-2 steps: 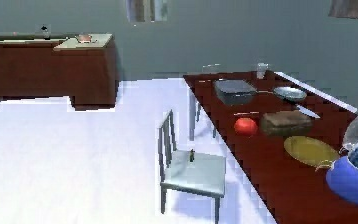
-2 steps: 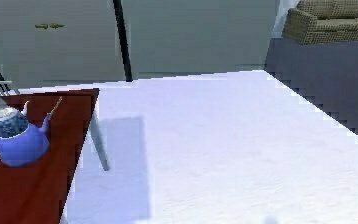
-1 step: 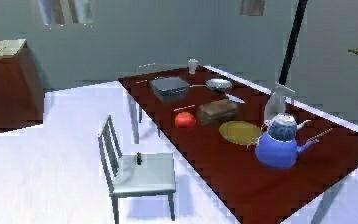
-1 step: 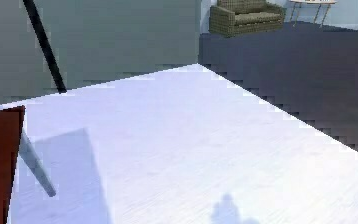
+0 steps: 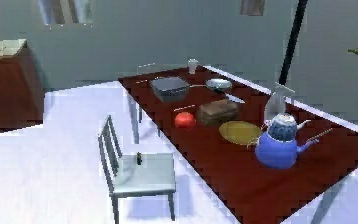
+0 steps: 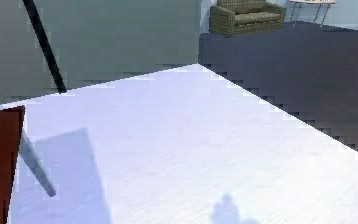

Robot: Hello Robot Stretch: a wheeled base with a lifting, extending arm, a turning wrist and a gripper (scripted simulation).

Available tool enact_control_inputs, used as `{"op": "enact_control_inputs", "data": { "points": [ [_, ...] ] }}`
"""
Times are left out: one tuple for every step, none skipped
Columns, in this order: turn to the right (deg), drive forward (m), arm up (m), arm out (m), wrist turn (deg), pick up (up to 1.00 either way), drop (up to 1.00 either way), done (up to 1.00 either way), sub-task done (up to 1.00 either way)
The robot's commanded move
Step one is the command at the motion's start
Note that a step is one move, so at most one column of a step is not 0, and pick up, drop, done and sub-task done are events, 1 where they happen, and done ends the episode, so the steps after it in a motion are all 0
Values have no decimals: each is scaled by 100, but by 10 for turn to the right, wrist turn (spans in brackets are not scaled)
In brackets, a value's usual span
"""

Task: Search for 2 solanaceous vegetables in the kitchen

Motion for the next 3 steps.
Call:
{"op": "enact_control_inputs", "data": {
  "points": [
    [-450, 0, 0, 0, 0, 0, 0, 0, 0],
    [-330, 0, 0, 0, 0, 0, 0, 0, 0],
    [0, 100, 0, 0, 0, 0, 0, 0, 0]
  ]
}}
